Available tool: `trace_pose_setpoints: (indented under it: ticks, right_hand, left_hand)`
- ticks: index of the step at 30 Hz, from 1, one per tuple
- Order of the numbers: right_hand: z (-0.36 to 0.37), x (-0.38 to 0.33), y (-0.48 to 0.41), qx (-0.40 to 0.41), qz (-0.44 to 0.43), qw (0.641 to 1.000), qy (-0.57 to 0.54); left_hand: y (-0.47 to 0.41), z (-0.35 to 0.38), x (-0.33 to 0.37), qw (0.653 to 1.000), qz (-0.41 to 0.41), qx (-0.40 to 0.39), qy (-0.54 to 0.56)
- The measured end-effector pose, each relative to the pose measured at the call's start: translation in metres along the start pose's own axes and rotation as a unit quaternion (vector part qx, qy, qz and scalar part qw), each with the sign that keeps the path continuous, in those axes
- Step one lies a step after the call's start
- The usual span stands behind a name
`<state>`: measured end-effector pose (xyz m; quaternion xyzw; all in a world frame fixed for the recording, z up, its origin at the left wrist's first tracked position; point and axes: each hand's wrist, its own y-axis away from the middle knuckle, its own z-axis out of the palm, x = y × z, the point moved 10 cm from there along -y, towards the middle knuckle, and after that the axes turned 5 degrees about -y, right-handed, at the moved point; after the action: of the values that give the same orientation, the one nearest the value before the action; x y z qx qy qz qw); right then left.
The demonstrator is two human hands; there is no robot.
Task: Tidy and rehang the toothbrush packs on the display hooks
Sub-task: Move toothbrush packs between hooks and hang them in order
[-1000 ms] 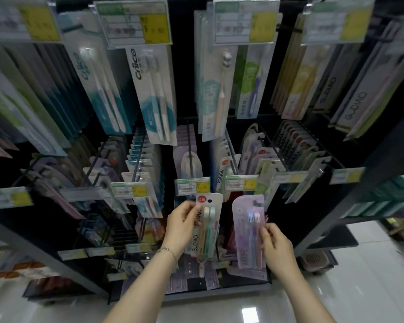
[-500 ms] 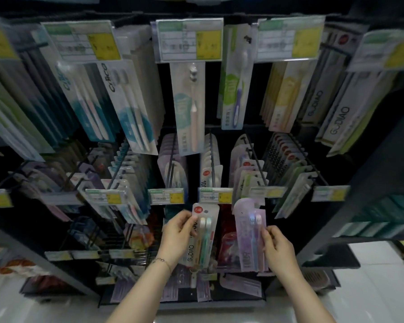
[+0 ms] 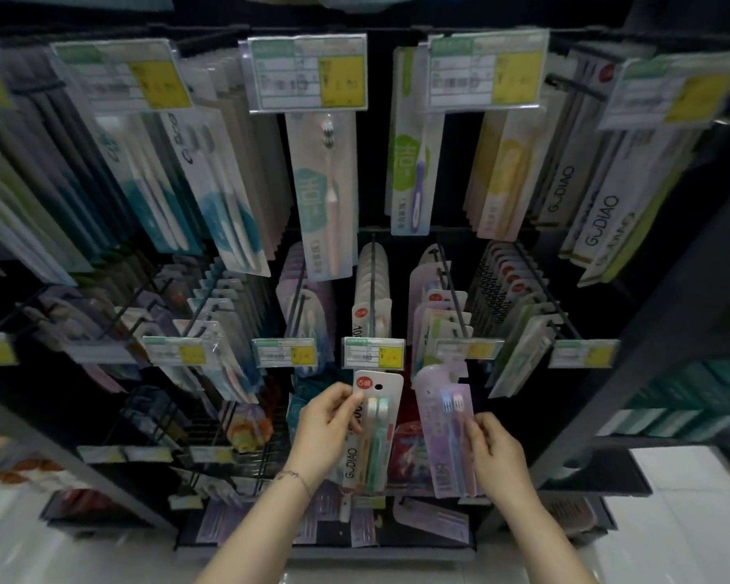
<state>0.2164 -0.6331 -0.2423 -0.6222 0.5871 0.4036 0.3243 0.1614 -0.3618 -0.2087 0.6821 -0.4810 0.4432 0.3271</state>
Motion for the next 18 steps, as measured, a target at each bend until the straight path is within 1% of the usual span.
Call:
trace_pose_setpoints:
  ticks: [8, 13, 18]
  right_hand:
    - [0.003, -0.003, 0.004, 0.007, -0.002, 1.000, -0.007]
    - [-0.020, 0.006, 0.009, 0.042, -0.005, 0.999, 0.001]
    - [-0.045, 0.022, 0.016, 0.072, 0.009, 0.997, 0.003]
  left_hand:
    - [0.003, 0.003, 0.003, 1.000, 0.007, -0.014, -0.004]
    - [-0.005, 0.022, 0.005, 0.999, 0.008, -0.034, -0.008]
    - [-0.016, 0.042, 0.006, 0.999, -0.008, -0.022, -0.024]
